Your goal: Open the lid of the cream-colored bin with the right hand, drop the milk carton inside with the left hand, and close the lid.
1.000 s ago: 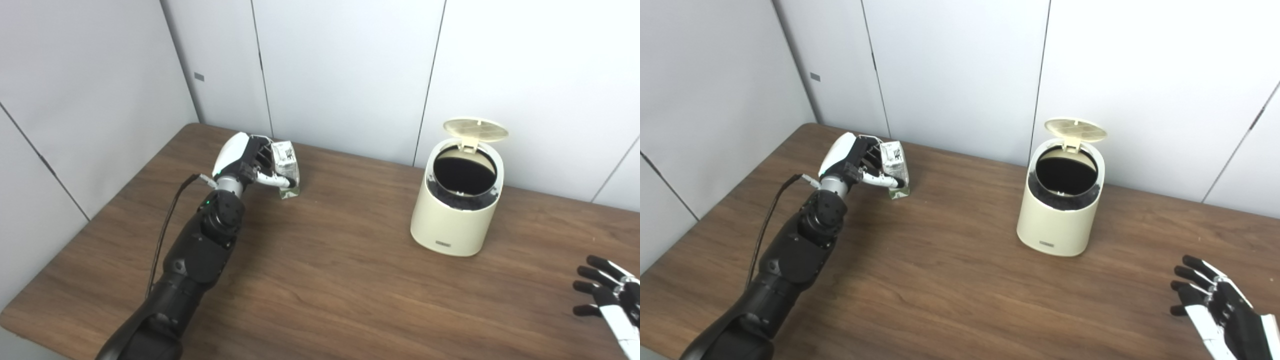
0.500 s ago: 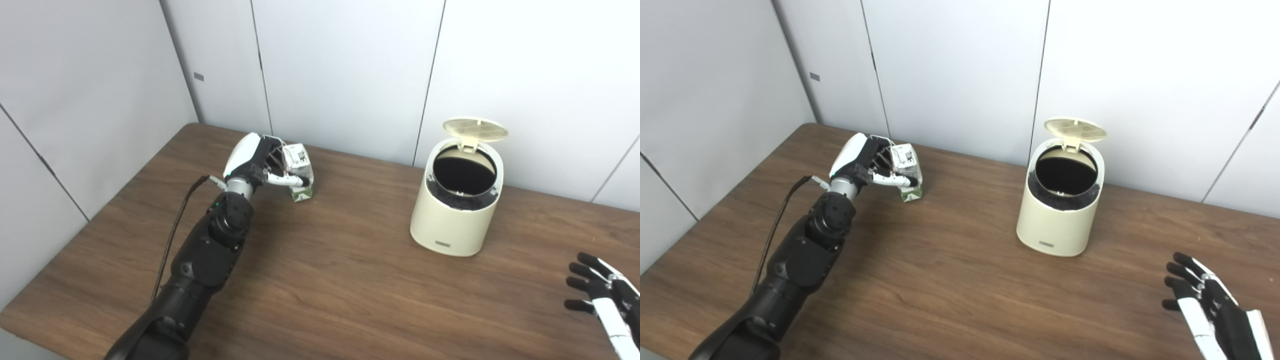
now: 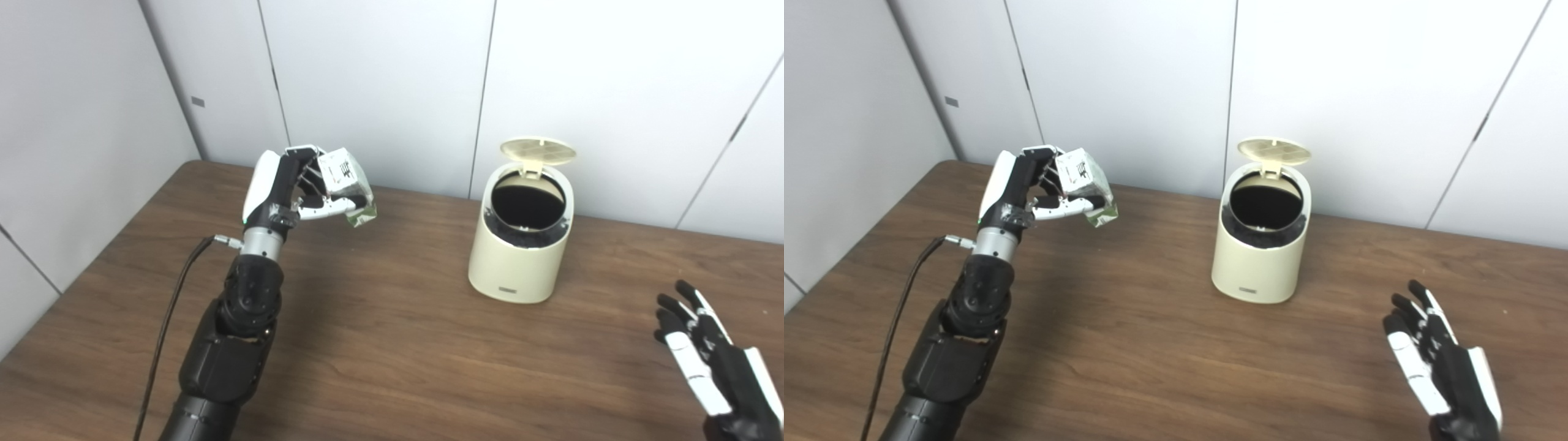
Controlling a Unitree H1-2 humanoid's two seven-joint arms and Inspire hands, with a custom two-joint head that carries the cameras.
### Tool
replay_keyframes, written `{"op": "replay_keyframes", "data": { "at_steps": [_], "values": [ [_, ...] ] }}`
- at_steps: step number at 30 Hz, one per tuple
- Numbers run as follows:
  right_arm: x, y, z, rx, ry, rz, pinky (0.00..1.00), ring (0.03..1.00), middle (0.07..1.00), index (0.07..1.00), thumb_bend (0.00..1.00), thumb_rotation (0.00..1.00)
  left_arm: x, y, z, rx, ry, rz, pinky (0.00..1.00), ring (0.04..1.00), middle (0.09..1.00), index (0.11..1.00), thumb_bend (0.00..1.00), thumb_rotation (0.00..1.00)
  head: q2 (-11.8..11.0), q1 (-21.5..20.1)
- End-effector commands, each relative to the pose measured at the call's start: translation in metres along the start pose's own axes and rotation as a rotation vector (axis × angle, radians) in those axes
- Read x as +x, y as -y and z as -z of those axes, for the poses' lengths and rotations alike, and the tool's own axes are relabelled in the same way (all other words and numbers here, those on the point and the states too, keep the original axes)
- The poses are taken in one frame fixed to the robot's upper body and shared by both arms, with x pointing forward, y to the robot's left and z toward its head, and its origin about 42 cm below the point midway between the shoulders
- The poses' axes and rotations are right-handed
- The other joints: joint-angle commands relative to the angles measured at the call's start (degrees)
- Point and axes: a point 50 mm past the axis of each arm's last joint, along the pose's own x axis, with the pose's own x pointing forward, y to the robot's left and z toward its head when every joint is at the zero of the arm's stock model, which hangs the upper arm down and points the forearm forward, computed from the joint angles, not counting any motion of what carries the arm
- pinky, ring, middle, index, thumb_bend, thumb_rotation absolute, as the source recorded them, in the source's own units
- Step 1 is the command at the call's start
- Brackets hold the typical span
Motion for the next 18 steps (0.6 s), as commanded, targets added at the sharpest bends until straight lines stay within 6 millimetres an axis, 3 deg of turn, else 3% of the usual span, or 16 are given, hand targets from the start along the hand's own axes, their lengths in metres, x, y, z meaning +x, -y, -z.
{"op": "replay_keyframes", "data": {
  "at_steps": [1,12,18],
  "values": [
    [0.007,-0.001,-0.009,-0.016,0.077,0.021,0.8,0.87,0.875,0.937,0.41,0.75,0.012,-0.015,-0.032,-0.005,0.141,-0.059,0.34,0.417,0.509,0.487,0.47,0.0,-0.1,-1.0],
    [0.009,-0.023,0.004,0.002,0.061,0.026,0.78,0.876,0.882,0.928,0.53,0.78,0.003,0.012,-0.084,-0.086,0.345,0.021,0.3,0.43,0.531,0.496,0.47,0.0,-0.7,-10.7],
    [0.009,-0.034,0.003,-0.02,0.06,0.02,0.78,0.876,0.884,0.93,0.52,0.78,0.004,0.031,-0.108,-0.081,0.438,0.04,0.3,0.443,0.532,0.493,0.47,0.0,-1.2,-14.6]
  ]
}}
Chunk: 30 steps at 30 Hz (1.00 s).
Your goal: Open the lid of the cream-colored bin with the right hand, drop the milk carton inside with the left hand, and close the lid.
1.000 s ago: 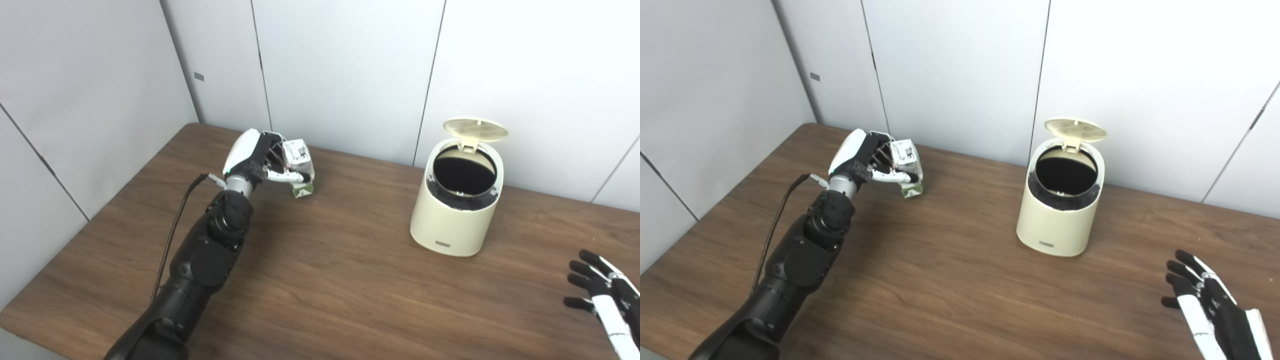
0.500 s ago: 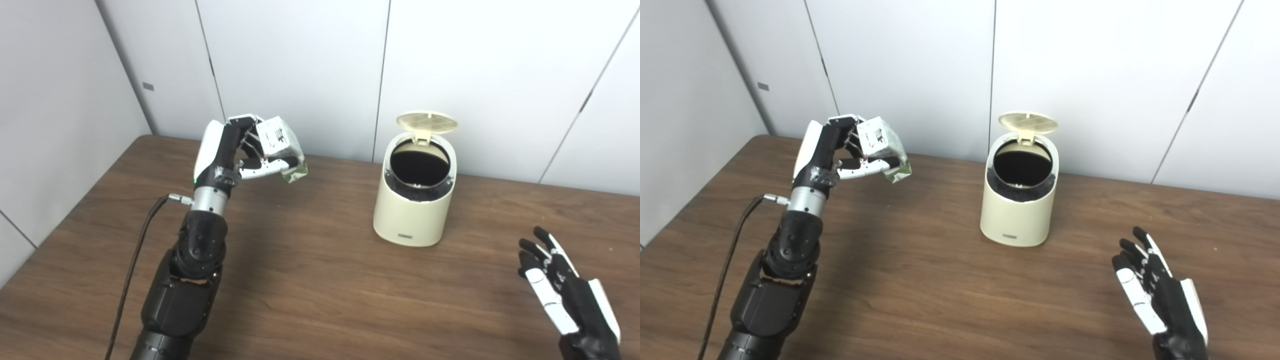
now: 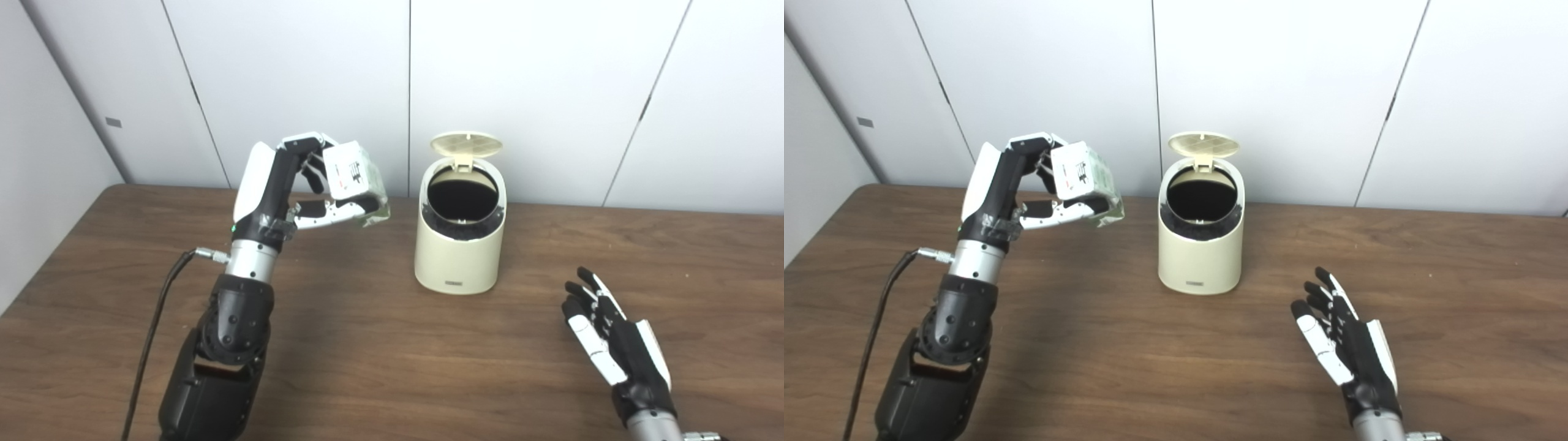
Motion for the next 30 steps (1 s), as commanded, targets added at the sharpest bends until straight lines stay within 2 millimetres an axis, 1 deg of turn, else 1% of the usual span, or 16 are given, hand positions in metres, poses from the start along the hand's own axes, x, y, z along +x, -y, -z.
{"op": "replay_keyframes", "data": {
  "at_steps": [1,3,8,11,14,21,25,30],
  "values": [
    [0.004,-0.003,-0.015,-0.016,0.082,0.008,0.78,0.871,0.885,0.934,0.51,0.79,0.021,-0.006,-0.029,-0.004,0.151,-0.051,0.3,0.444,0.53,0.493,0.47,0.0,-0.1,-1.3],
    [0.005,-0.006,-0.015,-0.024,0.082,0.006,0.77,0.867,0.888,0.939,0.49,0.79,0.023,-0.003,-0.031,-0.014,0.167,-0.051,0.32,0.445,0.519,0.491,0.47,0.0,-0.2,-1.9],
    [0.006,-0.014,-0.017,-0.01,0.074,0.014,0.78,0.867,0.882,0.938,0.49,0.78,0.029,0.012,-0.043,-0.039,0.228,-0.057,0.34,0.445,0.499,0.486,0.48,0.0,-0.4,-3.1],
    [0.006,-0.017,-0.017,-0.023,0.078,0.013,0.77,0.866,0.879,0.938,0.47,0.79,0.032,0.019,-0.045,-0.037,0.266,-0.055,0.33,0.442,0.502,0.495,0.48,0.0,-0.5,-3.6],
    [0.006,-0.019,-0.017,-0.039,0.079,0.012,0.78,0.867,0.875,0.932,0.47,0.81,0.036,0.027,-0.045,-0.032,0.301,-0.058,0.33,0.434,0.494,0.501,0.48,0.0,-0.6,-3.8],
    [0.006,-0.024,-0.017,-0.056,0.073,0.015,0.77,0.864,0.872,0.925,0.47,0.82,0.042,0.047,-0.043,-0.034,0.35,-0.059,0.35,0.423,0.484,0.494,0.48,0.0,-0.7,-4.2],
    [0.006,-0.026,-0.017,-0.051,0.071,0.017,0.77,0.862,0.869,0.922,0.48,0.82,0.045,0.062,-0.036,-0.062,0.374,-0.056,0.36,0.428,0.494,0.485,0.48,0.0,-0.9,-4.3],
    [0.005,-0.028,-0.018,-0.055,0.072,0.016,0.77,0.859,0.868,0.922,0.48,0.83,0.052,0.074,-0.027,-0.061,0.41,-0.055,0.37,0.441,0.495,0.473,0.48,0.0,-1.1,-4.1]
  ]
}}
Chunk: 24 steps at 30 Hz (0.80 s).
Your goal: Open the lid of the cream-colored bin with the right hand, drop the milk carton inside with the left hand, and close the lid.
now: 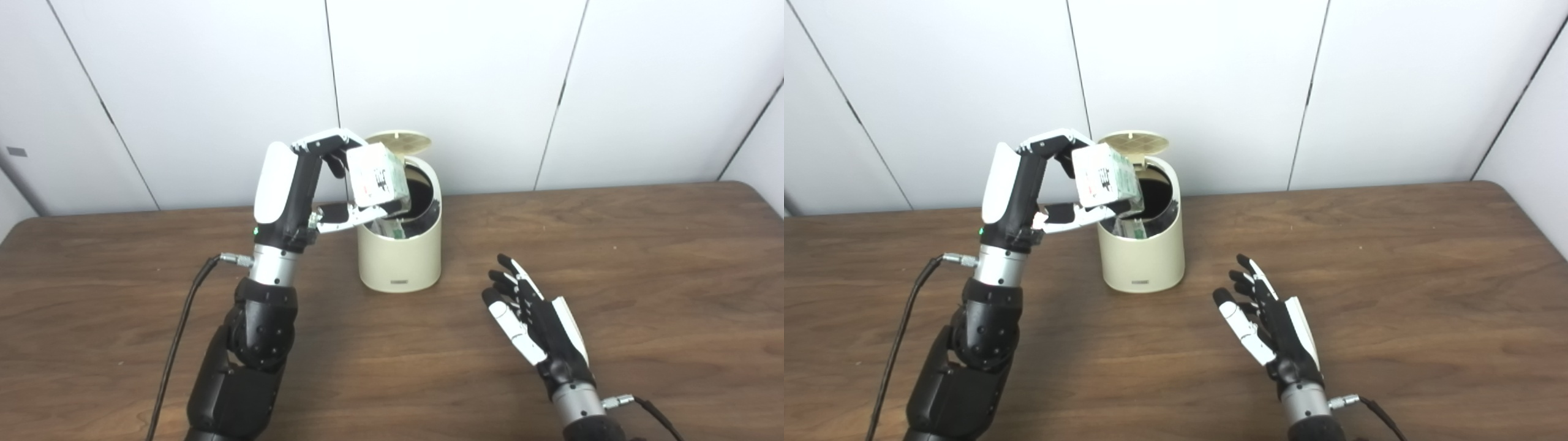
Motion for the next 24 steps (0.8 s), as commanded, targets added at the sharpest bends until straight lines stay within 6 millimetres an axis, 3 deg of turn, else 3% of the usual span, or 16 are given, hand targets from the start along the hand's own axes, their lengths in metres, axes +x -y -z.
{"op": "replay_keyframes", "data": {
  "at_steps": [1,24],
  "values": [
    [0.006,-0.001,-0.012,0.001,0.062,0.012,0.76,0.858,0.868,0.923,0.48,0.83,0.032,-0.006,-0.014,-0.007,0.131,-0.069,0.37,0.441,0.496,0.471,0.48,0.0,0.1,-0.1],
    [-0.001,-0.003,-0.015,0.037,0.061,0.032,0.75,0.854,0.87,0.919,0.46,0.8,0.035,0.018,0.017,0.068,0.136,-0.069,0.38,0.442,0.501,0.474,0.48,0.0,0.0,0.0]
  ]
}}
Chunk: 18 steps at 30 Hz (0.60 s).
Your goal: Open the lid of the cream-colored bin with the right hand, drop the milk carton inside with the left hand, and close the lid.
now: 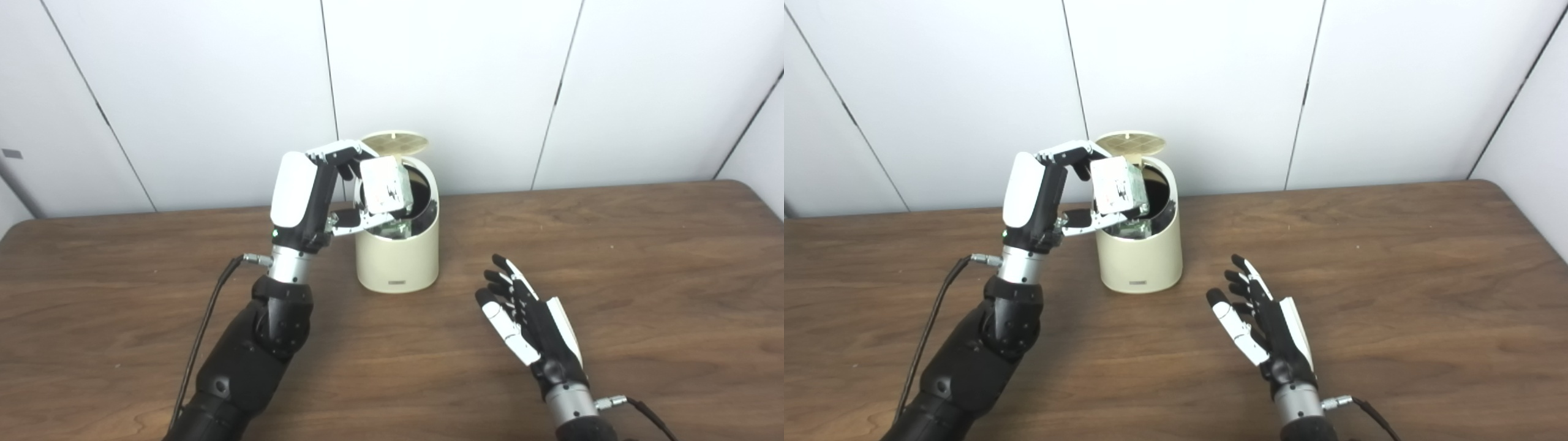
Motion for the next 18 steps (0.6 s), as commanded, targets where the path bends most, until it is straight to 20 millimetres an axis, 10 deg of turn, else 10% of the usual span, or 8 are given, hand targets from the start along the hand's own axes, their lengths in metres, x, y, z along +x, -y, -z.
{"op": "replay_keyframes", "data": {
  "at_steps": [1,18],
  "values": [
    [0.0009,0.0017,-0.0136,0.023,0.065,0.016,0.75,0.854,0.87,0.919,0.46,0.8,0.0313,-0.0134,-0.0109,0.005,0.105,-0.076,0.38,0.441,0.501,0.474,0.48,0.0,0.0,0.0],
    [-0.0066,0.003,-0.0168,0.037,0.058,0.019,0.73,0.838,0.861,0.924,0.46,0.81,0.0257,-0.0055,-0.0052,0.004,0.083,-0.011,0.35,0.431,0.5,0.488,0.48,0.0,1.0,-0.2]
  ]
}}
